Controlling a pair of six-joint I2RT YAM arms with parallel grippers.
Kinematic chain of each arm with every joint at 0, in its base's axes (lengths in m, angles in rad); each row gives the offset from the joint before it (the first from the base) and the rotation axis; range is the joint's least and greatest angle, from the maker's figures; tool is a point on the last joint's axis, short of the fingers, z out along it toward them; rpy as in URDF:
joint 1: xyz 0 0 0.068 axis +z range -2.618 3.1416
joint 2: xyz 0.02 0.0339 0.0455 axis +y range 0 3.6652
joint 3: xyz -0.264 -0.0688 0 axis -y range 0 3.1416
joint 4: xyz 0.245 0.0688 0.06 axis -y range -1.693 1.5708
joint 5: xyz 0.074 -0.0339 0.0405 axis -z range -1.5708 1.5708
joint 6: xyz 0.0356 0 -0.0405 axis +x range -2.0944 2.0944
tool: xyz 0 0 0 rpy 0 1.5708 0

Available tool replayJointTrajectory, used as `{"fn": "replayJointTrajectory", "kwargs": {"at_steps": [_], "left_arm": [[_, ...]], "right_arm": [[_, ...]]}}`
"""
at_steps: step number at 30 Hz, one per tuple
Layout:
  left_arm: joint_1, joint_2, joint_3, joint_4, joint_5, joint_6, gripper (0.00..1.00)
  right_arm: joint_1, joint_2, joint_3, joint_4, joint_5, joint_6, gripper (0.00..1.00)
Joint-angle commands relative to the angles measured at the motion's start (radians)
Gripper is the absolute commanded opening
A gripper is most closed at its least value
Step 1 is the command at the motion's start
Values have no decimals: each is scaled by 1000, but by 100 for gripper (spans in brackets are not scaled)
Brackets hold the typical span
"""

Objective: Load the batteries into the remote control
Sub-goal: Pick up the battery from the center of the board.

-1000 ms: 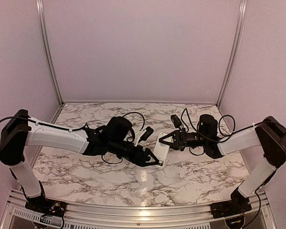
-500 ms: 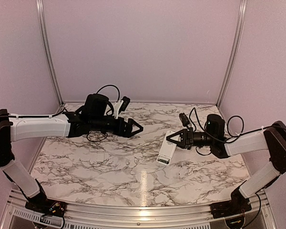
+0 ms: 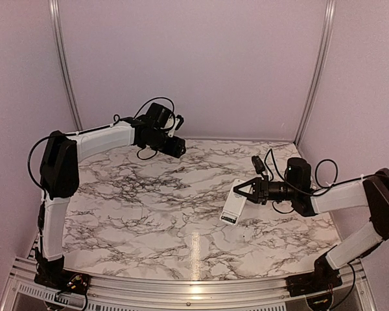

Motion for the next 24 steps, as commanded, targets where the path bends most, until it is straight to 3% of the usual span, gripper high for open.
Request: {"fn": "replayJointTrajectory", "kwargs": {"at_steps": [1,8,24], "left_arm": [[14,83,69,-121,-18,114,71],[22,216,157,-124,9,200,56],[66,373,272,-73,74,224,48]], "right_arm": [[-13,-19,7,-14,-17,-36,0],[-13,17,15,3,-36,-28,0],[-13,40,30,-2,-44,-28,0]]}}
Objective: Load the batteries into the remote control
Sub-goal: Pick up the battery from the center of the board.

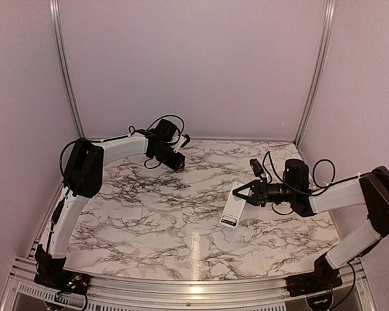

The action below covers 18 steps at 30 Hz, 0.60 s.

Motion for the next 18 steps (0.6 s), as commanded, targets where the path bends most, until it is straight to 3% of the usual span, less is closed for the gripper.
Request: {"fn": "replayJointTrajectory", "kwargs": {"at_steps": [1,13,18], "left_arm": [[23,54,40,18,31,2,46],[27,103,39,-16,76,44,29],[26,69,4,-40,160,92,23]], "right_arm": [[-12,13,30,8,-21,-12,0],[-12,34,53,8,-24,-4,0],[-11,31,56,-5,-25,1,0]]}}
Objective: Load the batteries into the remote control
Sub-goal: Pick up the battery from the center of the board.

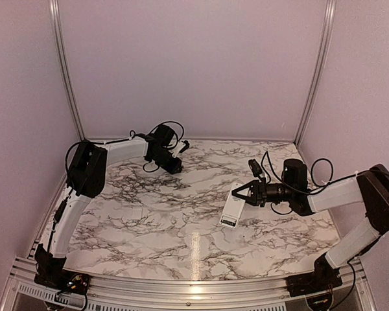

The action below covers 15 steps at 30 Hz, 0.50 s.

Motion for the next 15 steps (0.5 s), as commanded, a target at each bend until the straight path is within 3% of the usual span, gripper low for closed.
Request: {"fn": "replayJointTrajectory", "kwargs": {"at_steps": [1,10,15], "left_arm": [[-1,-17,-30,-45,89,51,21],[-2,-98,-157,-33,90,31,1],[-12,-114,-190,-48,41,20,0]], "right_arm": [[-12,0,44,-8,-12,-1,0],[-12,-47,38,-52,-11,-10,0],[-12,-83,22,-73,0,-20,0]]}}
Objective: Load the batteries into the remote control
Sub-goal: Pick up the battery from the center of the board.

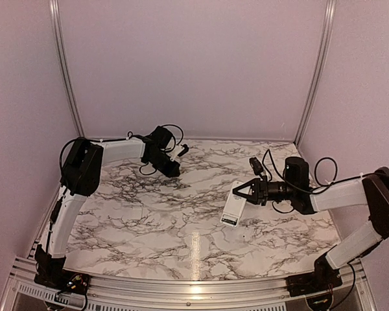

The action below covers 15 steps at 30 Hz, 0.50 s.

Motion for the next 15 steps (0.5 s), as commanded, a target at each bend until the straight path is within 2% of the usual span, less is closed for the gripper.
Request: {"fn": "replayJointTrajectory", "kwargs": {"at_steps": [1,6,10,15], "left_arm": [[-13,-52,-75,-46,-22,-15,0],[-35,-223,-270,16,35,-13,0],[-67,-384,-447,53,-7,-8,0],[-197,-556,-552,51,-85,59,0]], "right_arm": [[-12,-49,9,-24,1,-23,0],[-12,-56,-6,-31,-1,-28,0],[-12,-56,-19,-36,-24,-28,0],[-12,-49,-31,-35,-56,-23,0]]}}
